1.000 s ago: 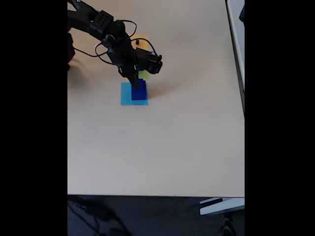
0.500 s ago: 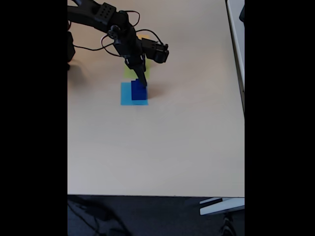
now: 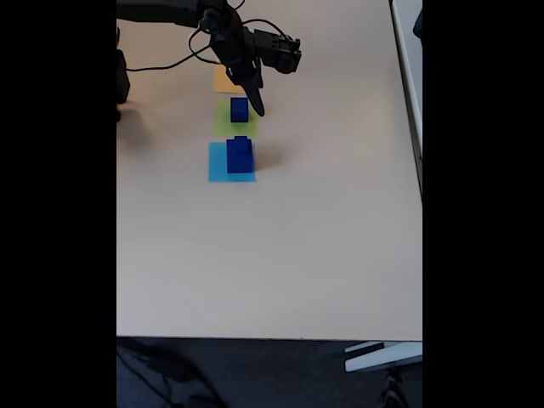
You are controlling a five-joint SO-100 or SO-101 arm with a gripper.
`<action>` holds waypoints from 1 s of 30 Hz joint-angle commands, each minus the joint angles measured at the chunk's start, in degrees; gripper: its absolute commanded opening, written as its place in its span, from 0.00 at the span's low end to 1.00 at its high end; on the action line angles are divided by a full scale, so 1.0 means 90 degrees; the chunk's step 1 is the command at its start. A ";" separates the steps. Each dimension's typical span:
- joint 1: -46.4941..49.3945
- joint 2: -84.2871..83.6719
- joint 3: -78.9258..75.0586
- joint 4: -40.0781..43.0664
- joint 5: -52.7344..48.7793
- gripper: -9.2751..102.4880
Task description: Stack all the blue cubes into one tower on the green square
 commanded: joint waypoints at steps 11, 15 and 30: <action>-0.1514 -0.0098 -0.0879 0.0625 0.2324 0.41; -0.1855 -0.0234 -0.0596 0.0205 0.2783 0.42; -0.2764 -0.1367 -0.1240 -0.0059 0.3516 0.42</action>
